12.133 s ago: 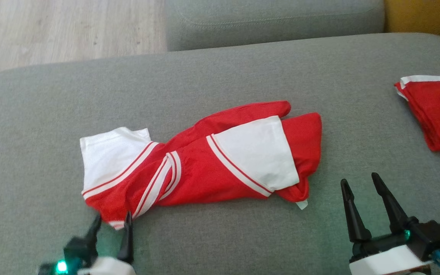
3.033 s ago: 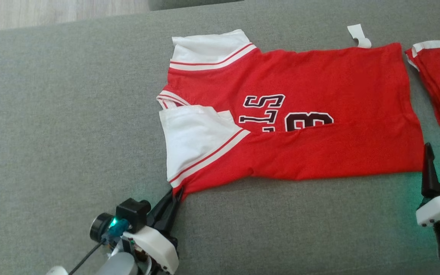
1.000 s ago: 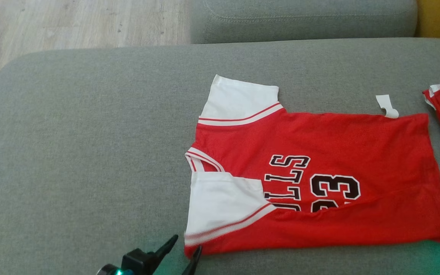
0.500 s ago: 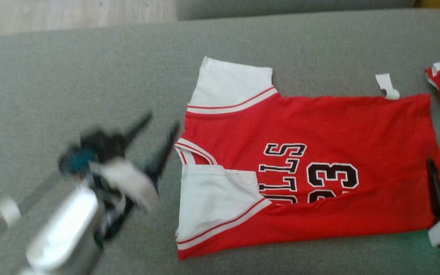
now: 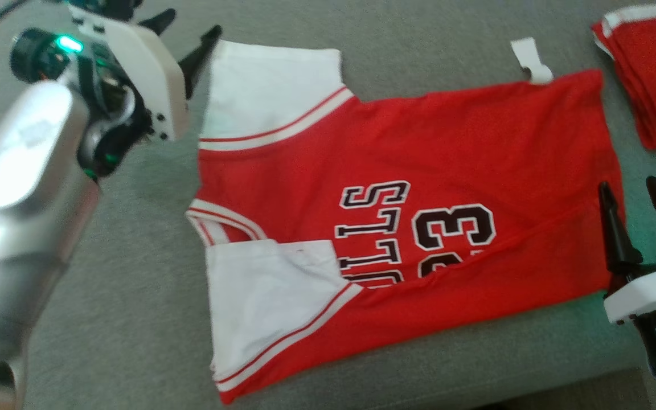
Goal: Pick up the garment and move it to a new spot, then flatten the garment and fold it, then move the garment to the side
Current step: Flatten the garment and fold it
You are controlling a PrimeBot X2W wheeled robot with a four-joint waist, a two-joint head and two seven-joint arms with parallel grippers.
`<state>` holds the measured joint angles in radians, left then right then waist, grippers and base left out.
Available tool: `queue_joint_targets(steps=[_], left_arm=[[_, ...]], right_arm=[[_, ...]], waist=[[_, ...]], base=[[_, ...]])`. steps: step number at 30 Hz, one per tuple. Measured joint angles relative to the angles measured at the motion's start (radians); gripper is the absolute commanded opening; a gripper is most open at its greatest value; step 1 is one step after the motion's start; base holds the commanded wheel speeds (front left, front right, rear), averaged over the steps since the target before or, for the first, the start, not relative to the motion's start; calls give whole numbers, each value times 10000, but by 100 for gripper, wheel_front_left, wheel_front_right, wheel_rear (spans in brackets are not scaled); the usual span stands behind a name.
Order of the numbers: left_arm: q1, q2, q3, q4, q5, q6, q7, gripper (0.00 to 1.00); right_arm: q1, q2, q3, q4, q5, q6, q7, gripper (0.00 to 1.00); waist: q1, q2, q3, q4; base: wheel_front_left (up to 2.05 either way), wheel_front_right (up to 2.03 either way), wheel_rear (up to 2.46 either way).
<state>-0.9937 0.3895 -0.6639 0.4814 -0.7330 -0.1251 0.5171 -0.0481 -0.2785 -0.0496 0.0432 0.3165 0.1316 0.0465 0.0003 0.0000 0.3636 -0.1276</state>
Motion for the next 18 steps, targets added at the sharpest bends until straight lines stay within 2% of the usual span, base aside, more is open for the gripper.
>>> queue_joint_targets(steps=[8, 18], left_arm=[[-721, 403, -637, 1436, -476, -71, 968, 100], [-1151, 892, -1304, 2025, -587, -71, 828, 100]], right_arm=[[-285, 77, 138, 539, 94, 0, -426, 100], [-728, 138, 399, 976, 169, 0, -744, 100]], waist=[[-1, 0, 734, -946], [-3, 0, 1181, -1536]], base=[[0, 0, 0], [0, 0, 0]])
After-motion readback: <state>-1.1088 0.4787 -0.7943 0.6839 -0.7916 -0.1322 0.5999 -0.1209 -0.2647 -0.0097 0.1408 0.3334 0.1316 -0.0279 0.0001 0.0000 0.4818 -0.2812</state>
